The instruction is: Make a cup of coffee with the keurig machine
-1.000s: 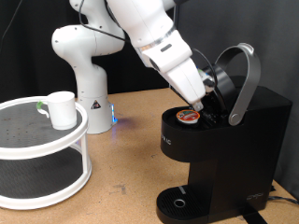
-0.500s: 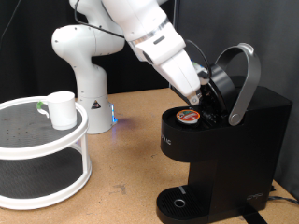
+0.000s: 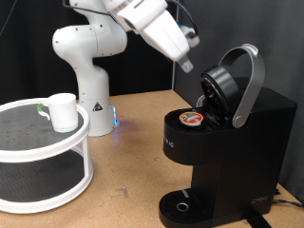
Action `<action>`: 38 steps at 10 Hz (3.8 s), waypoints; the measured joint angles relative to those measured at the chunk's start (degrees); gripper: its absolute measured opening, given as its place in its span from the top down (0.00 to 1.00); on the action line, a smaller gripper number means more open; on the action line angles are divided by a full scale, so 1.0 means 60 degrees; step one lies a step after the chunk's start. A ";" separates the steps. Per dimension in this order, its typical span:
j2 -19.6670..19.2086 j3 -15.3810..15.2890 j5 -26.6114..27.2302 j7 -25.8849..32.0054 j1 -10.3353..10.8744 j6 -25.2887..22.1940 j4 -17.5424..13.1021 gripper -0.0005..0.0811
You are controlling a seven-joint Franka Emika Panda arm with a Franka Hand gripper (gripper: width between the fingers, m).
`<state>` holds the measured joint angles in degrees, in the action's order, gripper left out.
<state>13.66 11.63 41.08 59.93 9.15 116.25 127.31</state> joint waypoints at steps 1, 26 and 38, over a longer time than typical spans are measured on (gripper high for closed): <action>0.0195 0.0088 -0.0002 -0.0063 -0.0080 -0.0318 -0.0106 0.01; -0.0358 -0.2181 0.1846 -0.1949 0.0812 0.0452 -0.1930 0.01; -0.1266 -0.2939 0.0578 -0.2826 0.0839 0.1057 -0.2223 0.73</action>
<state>6.06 -6.01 44.55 42.98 14.19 122.59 113.97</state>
